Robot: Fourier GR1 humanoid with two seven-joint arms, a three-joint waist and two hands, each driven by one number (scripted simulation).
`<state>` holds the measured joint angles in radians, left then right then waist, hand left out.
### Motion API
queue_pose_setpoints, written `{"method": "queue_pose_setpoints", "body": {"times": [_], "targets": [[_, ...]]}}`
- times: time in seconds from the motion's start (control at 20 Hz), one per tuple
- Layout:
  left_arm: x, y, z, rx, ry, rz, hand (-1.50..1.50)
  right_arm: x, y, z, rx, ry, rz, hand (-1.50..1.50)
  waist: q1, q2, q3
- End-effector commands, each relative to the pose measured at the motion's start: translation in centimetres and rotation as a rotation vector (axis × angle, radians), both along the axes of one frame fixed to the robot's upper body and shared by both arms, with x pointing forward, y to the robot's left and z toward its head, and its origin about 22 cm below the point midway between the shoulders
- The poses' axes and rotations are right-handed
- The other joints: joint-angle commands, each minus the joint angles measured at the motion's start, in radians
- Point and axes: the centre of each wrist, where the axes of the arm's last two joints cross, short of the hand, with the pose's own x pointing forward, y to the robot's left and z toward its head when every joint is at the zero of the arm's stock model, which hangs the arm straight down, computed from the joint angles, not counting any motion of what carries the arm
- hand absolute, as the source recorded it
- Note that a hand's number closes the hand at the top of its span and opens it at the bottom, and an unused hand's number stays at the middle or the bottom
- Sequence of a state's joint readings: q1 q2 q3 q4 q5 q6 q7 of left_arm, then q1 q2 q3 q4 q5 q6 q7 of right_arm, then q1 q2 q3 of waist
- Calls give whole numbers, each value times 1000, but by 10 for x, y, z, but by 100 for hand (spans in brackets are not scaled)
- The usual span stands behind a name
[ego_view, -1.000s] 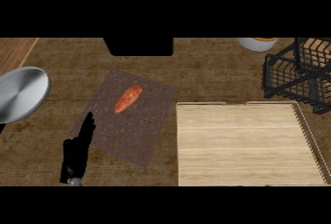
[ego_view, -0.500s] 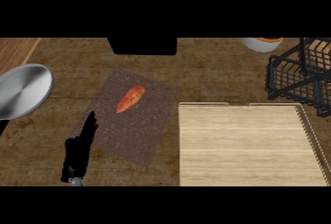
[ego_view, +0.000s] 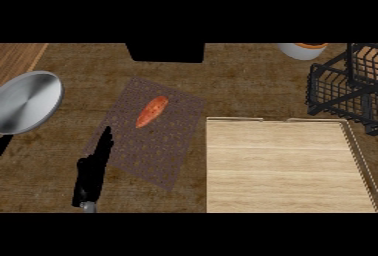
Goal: Pick the cupcake from the tray and place it in the tiered basket
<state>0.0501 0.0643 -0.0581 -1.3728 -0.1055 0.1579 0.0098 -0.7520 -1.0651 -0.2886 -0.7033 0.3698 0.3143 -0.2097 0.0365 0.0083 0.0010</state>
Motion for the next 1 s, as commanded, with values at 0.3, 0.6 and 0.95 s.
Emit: {"method": "queue_pose_setpoints", "body": {"times": [0.3,0.6,0.95], "targets": [[-8,7,14,-1,15,20,0,53,40,-56,-49,70,-21,150,-7,-3,0],[-15,12,-2,-2,12,11,0,52,30,-90,112,79,-27,150,1,2,1],[-1,2,3,-14,1,-5,0,61,40,-115,468,80,20,-150,7,8,2]]}}
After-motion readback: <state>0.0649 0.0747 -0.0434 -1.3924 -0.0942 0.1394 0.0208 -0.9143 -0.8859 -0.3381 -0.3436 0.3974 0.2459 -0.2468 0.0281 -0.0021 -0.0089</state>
